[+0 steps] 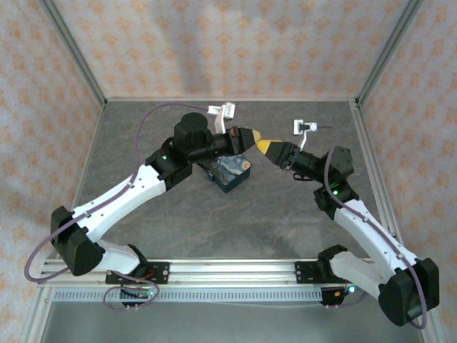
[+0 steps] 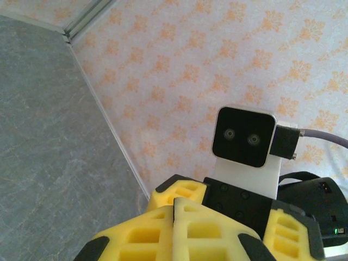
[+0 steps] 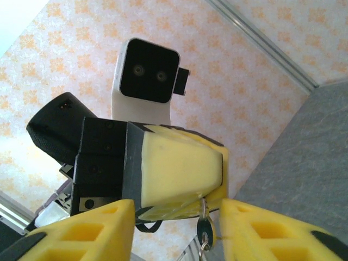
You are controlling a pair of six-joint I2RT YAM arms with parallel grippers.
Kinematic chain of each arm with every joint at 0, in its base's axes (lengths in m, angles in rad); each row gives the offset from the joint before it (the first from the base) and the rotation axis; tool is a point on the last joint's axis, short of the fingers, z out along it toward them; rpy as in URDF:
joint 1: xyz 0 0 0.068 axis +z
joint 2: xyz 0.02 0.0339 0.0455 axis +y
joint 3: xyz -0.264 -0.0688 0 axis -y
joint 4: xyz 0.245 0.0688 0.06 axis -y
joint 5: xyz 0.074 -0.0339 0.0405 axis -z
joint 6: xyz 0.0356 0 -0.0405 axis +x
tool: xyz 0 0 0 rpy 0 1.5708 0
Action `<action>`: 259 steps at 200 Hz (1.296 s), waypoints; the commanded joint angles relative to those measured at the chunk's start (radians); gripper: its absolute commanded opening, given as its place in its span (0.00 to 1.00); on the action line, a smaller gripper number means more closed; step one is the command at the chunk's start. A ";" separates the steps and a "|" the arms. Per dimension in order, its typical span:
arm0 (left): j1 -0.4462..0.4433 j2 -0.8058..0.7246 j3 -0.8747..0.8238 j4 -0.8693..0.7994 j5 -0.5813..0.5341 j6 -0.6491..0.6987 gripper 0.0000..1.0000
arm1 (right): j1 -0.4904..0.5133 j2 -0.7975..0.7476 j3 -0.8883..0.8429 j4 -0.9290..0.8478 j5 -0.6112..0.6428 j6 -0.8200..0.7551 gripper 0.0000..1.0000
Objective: Unlock a padlock with a key
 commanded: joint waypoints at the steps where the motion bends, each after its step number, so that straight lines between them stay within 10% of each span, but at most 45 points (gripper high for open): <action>1: -0.006 -0.022 0.000 0.041 -0.029 0.002 0.00 | 0.014 0.004 -0.004 0.044 -0.015 -0.007 0.38; 119: -0.006 -0.059 -0.027 0.048 -0.072 0.006 0.00 | 0.016 0.021 -0.016 0.041 0.042 0.000 0.00; 259: -0.006 -0.077 -0.032 0.029 -0.079 0.023 0.00 | -0.002 -0.017 -0.017 0.008 0.139 -0.035 0.00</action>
